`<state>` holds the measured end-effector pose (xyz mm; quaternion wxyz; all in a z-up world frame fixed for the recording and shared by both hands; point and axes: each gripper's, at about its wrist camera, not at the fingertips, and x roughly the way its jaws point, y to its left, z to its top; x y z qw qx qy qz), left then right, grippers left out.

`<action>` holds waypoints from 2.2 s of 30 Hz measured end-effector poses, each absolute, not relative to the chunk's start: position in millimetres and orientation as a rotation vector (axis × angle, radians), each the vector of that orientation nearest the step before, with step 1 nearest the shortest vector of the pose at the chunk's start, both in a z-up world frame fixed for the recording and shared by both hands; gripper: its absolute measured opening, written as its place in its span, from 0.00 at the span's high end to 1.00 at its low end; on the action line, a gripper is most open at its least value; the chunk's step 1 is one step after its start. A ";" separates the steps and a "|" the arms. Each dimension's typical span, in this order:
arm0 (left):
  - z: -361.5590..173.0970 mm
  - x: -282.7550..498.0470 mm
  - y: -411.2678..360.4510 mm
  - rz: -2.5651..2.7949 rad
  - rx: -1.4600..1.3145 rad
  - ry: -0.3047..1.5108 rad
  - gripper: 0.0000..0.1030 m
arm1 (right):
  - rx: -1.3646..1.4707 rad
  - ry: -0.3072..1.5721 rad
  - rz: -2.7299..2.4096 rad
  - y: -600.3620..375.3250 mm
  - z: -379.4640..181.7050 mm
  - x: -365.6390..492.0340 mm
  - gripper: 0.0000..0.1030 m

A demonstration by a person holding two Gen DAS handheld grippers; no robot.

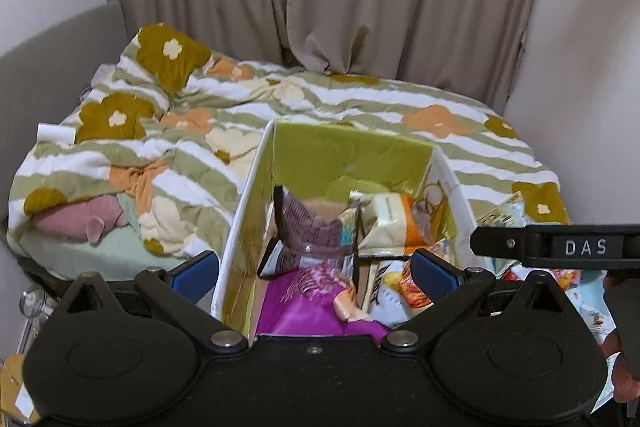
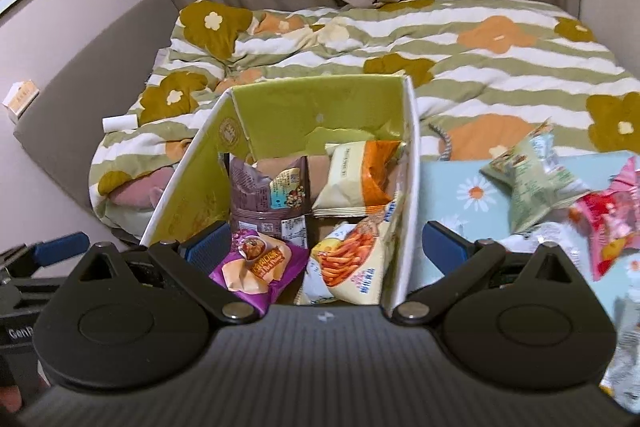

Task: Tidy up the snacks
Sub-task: 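Release the purple bag from the left tool while the right tool drops its bag into the box, then move both tools back to the remaining snack bags and approach the white bags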

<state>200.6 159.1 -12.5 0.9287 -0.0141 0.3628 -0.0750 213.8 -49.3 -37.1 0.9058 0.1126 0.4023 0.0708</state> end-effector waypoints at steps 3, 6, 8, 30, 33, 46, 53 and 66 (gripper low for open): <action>-3.5 197.1 155.6 -0.178 -0.018 0.722 0.00 | 0.229 0.809 0.123 -53.7 -26.9 202.8 0.00; 5.2 193.2 149.8 -0.207 0.004 0.696 0.00 | 0.216 0.770 0.089 -62.5 -15.1 188.6 0.00; 9.2 190.7 144.1 -0.235 0.012 0.681 0.00 | 0.210 0.743 0.055 -71.2 -7.6 178.6 0.00; 1.2 146.1 -34.1 -0.489 0.100 0.716 0.00 | 0.289 0.735 -0.222 -275.8 -20.5 84.7 0.00; -6.9 140.6 -67.6 -0.510 0.127 0.743 0.00 | 0.306 0.764 -0.226 -302.6 -33.5 79.3 0.00; -70.3 146.2 -180.4 -0.563 0.338 0.899 0.02 | 0.390 0.918 -0.185 -381.7 -103.0 74.4 0.00; -105.5 166.0 -198.9 -0.593 0.395 1.009 0.11 | 0.484 0.973 -0.202 -393.7 -136.0 79.1 0.00; -147.2 184.3 -201.8 -0.626 0.474 1.120 0.27 | 0.584 1.045 -0.273 -385.3 -177.9 88.7 0.00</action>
